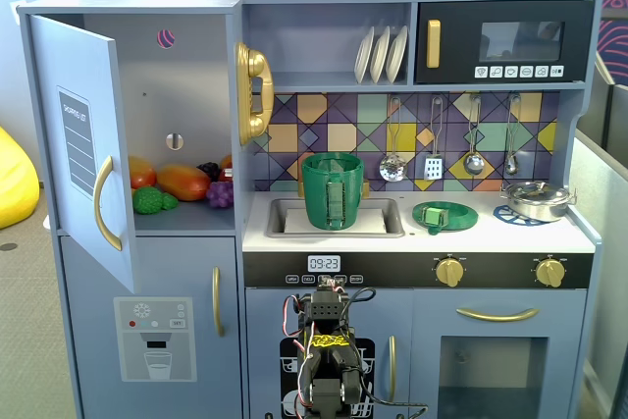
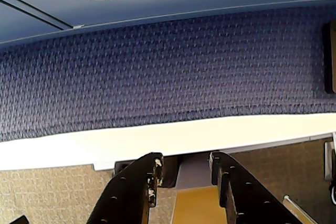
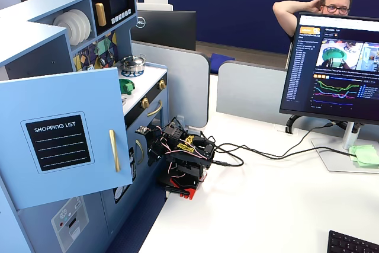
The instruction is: Take off the lid from the green recipient and place it on the counter
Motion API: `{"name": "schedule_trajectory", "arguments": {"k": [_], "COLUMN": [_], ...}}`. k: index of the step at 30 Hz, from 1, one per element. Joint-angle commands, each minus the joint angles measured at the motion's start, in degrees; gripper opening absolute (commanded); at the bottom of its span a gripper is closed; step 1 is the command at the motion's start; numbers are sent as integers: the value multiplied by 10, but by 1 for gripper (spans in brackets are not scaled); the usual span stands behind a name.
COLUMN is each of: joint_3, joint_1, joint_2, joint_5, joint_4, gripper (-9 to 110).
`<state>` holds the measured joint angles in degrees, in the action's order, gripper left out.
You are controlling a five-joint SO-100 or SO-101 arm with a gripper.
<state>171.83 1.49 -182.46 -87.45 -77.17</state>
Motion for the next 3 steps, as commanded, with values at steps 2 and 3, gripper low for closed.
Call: {"name": "schedule_trajectory", "arguments": {"k": [2,3], "joint_3": [-2,-2], "joint_1": [-9,-9], "joint_2": [4,4], "joint_5": [11,11], "joint_4": [-106,-106], "gripper": [1,1]}}
